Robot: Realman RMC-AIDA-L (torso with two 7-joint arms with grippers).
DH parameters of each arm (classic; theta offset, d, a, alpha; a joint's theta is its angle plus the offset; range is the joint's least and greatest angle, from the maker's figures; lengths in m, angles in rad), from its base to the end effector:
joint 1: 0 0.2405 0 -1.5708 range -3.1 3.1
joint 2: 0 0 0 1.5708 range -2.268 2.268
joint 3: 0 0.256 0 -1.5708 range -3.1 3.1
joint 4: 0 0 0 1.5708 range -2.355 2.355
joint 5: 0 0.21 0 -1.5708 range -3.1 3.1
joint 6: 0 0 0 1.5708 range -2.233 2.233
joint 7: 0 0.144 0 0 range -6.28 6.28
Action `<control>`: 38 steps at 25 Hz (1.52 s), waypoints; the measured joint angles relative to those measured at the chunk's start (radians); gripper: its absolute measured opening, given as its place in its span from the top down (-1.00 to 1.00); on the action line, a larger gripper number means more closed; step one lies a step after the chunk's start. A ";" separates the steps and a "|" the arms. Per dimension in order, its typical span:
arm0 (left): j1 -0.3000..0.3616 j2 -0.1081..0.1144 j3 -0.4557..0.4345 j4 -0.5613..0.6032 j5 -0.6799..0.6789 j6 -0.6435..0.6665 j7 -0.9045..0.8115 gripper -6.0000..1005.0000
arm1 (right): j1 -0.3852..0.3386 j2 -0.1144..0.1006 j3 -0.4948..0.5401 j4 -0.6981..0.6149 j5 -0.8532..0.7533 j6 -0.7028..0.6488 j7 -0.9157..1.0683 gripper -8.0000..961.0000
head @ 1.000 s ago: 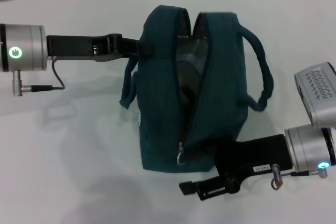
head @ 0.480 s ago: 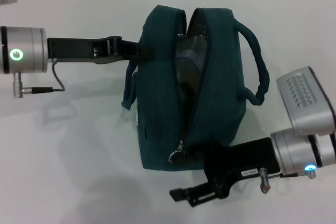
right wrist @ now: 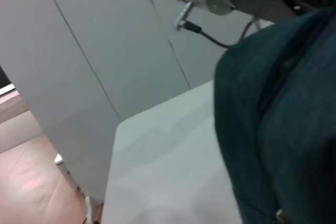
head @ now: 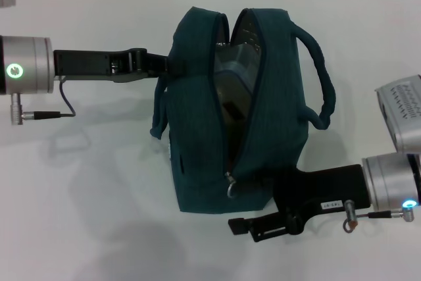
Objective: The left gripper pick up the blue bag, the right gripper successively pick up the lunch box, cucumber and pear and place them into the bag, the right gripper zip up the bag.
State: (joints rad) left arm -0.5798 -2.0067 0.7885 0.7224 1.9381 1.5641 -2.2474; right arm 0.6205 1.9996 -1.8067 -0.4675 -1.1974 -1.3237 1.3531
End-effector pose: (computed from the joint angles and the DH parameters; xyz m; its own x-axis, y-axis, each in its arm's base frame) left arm -0.2405 0.3561 0.0291 0.3193 0.8383 0.4418 0.8710 -0.4434 0.2117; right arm 0.2088 0.2983 -0.0955 0.8619 -0.3499 -0.3670 -0.3050 -0.9359 0.1761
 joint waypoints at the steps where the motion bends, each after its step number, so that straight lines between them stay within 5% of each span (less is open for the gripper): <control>1: 0.000 0.000 0.000 0.000 0.000 0.000 0.000 0.87 | -0.002 -0.001 0.009 0.000 -0.002 0.000 0.000 -0.69; 11: 0.001 0.002 0.000 0.000 -0.004 0.000 -0.001 0.87 | -0.007 0.014 0.051 -0.005 -0.034 0.062 -0.009 -0.69; 17: -0.002 0.004 0.000 0.000 -0.006 -0.001 -0.001 0.87 | 0.021 0.011 0.064 -0.003 -0.072 -0.055 0.003 -0.69; 29: 0.002 0.006 0.000 0.001 -0.007 -0.001 -0.003 0.87 | -0.042 -0.070 0.179 -0.002 -0.079 -0.208 0.066 -0.68; 34: 0.000 0.006 0.000 0.000 -0.008 -0.001 -0.004 0.87 | -0.043 -0.051 0.178 0.000 -0.104 -0.152 0.064 -0.68; 38: -0.002 0.006 0.000 0.000 -0.008 -0.001 -0.002 0.87 | -0.015 -0.007 0.179 -0.006 -0.180 -0.066 0.061 -0.68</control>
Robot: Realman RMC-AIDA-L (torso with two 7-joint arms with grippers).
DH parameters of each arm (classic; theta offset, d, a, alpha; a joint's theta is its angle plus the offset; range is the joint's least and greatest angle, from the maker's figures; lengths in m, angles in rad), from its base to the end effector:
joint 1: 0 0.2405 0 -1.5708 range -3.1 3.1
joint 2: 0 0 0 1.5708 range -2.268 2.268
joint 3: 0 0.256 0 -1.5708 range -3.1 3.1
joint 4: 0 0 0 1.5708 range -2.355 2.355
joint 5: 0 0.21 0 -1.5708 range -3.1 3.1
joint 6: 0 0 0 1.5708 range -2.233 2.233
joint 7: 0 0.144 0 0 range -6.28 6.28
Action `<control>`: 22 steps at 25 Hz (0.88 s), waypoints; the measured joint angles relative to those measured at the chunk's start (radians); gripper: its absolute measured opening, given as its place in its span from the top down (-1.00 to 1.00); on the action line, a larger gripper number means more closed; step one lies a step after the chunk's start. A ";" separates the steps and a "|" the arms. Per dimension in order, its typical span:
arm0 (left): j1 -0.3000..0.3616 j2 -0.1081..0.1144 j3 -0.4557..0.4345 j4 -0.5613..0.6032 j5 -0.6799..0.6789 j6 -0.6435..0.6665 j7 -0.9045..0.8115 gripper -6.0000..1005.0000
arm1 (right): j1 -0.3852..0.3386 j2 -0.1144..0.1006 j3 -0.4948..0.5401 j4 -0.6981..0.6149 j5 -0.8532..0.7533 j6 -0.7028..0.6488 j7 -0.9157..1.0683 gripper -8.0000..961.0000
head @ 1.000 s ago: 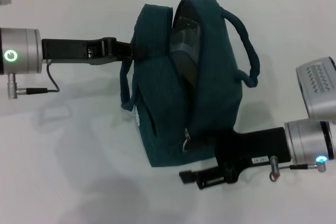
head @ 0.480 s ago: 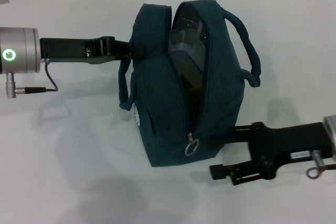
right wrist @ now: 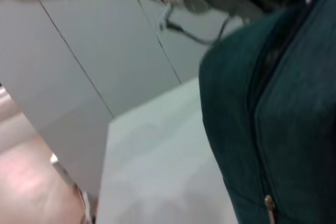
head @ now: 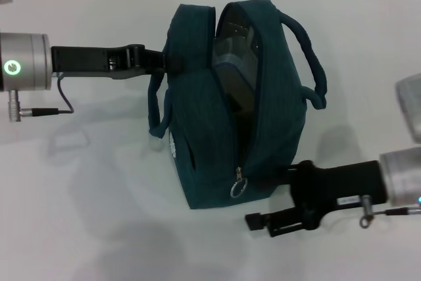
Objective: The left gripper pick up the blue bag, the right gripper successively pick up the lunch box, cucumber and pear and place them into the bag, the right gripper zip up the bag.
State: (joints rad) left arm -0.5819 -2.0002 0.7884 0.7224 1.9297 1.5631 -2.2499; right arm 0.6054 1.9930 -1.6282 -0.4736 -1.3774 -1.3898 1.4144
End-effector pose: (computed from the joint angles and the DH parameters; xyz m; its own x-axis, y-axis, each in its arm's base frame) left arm -0.2400 0.3579 0.0323 0.3186 0.8349 0.4489 0.8703 -0.4452 0.2105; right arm 0.2205 0.3030 -0.0788 0.8550 -0.3880 -0.3441 -0.3477 -0.9212 0.1747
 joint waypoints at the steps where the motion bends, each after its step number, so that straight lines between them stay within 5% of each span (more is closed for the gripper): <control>1: 0.000 0.000 0.000 0.000 0.000 0.000 0.000 0.87 | 0.009 0.009 0.000 0.000 -0.018 0.022 0.000 -0.68; 22: 0.002 0.000 0.000 0.004 0.004 0.002 0.012 0.87 | 0.052 0.035 -0.013 -0.049 -0.003 0.121 -0.034 -0.68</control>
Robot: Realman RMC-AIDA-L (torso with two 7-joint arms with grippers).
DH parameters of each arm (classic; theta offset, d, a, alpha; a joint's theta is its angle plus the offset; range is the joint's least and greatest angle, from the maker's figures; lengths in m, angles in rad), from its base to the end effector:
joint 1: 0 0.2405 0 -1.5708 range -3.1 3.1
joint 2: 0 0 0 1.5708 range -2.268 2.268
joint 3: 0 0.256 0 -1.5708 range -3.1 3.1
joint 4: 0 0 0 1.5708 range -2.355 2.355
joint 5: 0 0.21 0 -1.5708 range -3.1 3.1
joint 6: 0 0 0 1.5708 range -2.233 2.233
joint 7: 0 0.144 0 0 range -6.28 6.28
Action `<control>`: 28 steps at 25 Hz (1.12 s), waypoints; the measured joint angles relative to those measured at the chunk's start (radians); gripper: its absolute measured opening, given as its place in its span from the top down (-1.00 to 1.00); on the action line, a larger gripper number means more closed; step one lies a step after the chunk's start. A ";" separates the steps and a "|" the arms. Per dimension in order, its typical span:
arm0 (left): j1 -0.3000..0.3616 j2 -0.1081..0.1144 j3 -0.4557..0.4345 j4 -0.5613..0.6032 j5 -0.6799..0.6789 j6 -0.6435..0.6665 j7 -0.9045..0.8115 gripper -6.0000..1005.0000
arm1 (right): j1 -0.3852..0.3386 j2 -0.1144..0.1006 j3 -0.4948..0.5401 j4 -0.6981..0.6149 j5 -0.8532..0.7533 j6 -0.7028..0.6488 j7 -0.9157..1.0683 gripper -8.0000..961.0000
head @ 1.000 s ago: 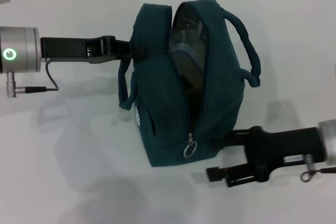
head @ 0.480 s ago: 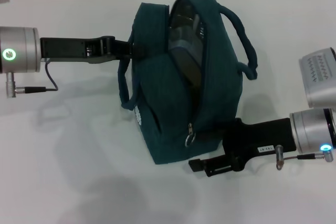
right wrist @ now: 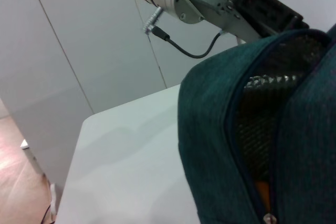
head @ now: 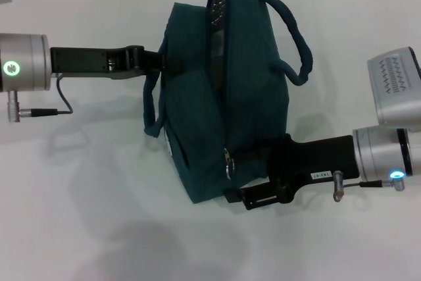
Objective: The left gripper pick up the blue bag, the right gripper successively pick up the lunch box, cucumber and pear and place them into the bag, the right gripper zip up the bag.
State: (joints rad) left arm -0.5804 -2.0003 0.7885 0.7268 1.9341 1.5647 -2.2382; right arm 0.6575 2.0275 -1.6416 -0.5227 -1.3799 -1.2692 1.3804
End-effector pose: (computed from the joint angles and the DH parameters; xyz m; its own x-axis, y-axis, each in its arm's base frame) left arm -0.2404 0.3575 0.0326 0.3324 0.8294 0.4490 0.8668 -0.4563 0.2011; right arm 0.1927 0.3242 -0.0935 0.8955 -0.2710 -0.3531 -0.2605 -0.9623 0.0779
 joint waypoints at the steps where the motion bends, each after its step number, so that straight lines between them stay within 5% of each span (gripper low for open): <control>1: -0.002 0.000 0.000 -0.001 0.000 0.000 0.002 0.87 | 0.002 0.000 -0.007 0.001 0.004 -0.001 0.000 -0.68; 8: 0.002 0.000 0.000 0.003 0.000 0.000 0.006 0.87 | 0.005 0.000 -0.093 0.004 0.083 0.102 0.005 -0.68; 15: 0.004 0.001 0.000 -0.001 0.000 0.000 0.019 0.87 | 0.016 0.000 -0.205 -0.006 0.166 0.164 0.000 -0.42; 28: 0.013 0.008 0.000 -0.003 -0.002 -0.002 0.029 0.87 | 0.010 0.000 -0.211 -0.009 0.224 0.226 -0.001 0.09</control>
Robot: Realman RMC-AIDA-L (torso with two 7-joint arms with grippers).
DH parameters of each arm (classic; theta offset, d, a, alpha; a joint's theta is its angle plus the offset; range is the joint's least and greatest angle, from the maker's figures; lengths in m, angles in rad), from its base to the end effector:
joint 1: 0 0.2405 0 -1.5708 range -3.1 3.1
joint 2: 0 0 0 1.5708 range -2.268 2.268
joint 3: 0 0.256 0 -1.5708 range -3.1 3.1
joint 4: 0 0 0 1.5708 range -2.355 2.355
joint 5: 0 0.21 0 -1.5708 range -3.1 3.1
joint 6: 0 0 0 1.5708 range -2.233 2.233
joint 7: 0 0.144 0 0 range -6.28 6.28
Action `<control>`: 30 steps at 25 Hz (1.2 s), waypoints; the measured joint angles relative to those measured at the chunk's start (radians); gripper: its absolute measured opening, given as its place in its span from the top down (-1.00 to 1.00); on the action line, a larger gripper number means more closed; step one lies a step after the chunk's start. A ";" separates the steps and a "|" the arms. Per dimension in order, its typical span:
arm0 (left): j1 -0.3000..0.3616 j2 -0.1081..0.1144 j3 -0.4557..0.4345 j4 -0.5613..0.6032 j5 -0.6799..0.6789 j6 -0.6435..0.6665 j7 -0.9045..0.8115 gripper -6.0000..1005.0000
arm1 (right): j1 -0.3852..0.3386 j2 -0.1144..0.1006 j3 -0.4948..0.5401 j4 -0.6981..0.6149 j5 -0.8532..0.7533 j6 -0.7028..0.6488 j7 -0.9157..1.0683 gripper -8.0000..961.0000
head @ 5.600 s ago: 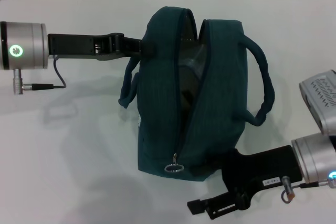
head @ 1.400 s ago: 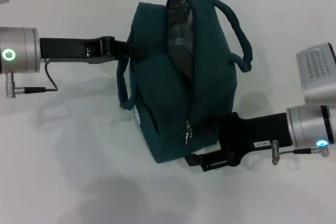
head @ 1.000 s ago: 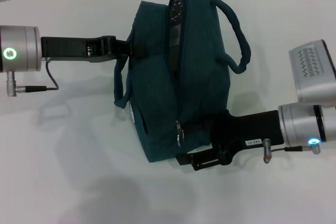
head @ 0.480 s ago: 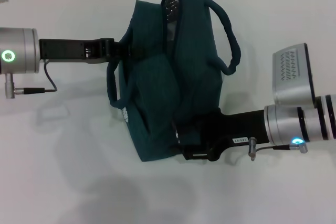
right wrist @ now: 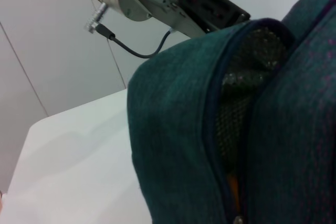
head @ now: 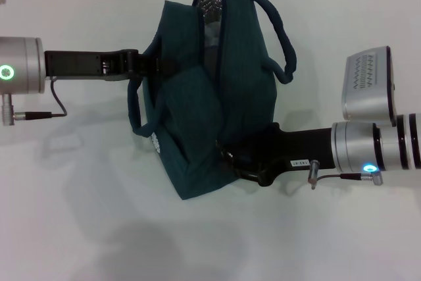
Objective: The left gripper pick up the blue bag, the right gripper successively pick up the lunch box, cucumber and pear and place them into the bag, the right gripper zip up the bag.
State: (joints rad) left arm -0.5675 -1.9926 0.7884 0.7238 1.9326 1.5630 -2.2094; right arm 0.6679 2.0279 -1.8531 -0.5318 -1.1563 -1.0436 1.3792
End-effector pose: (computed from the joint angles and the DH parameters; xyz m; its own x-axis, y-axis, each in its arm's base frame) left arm -0.2466 0.3553 0.0353 0.3465 0.8193 0.4567 0.8651 -0.4674 0.1822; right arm 0.1868 0.3350 -0.1135 0.8861 -0.2961 -0.3564 -0.3260 -0.9451 -0.0252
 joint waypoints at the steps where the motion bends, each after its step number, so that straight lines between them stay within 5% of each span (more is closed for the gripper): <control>1: 0.000 0.000 0.000 0.000 0.000 0.000 0.000 0.87 | 0.000 0.000 0.000 0.000 0.002 0.002 0.000 0.16; 9: 0.003 0.000 0.000 -0.001 -0.002 0.000 0.000 0.86 | -0.015 0.000 0.002 -0.001 0.009 0.014 0.001 0.65; 30: 0.017 0.001 -0.025 0.000 0.004 0.000 0.025 0.86 | -0.094 -0.009 0.045 -0.037 0.007 -0.113 0.009 0.96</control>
State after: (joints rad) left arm -0.5501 -1.9911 0.7638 0.7235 1.9369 1.5631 -2.1841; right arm 0.5738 2.0185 -1.8080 -0.5686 -1.1491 -1.1566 1.3879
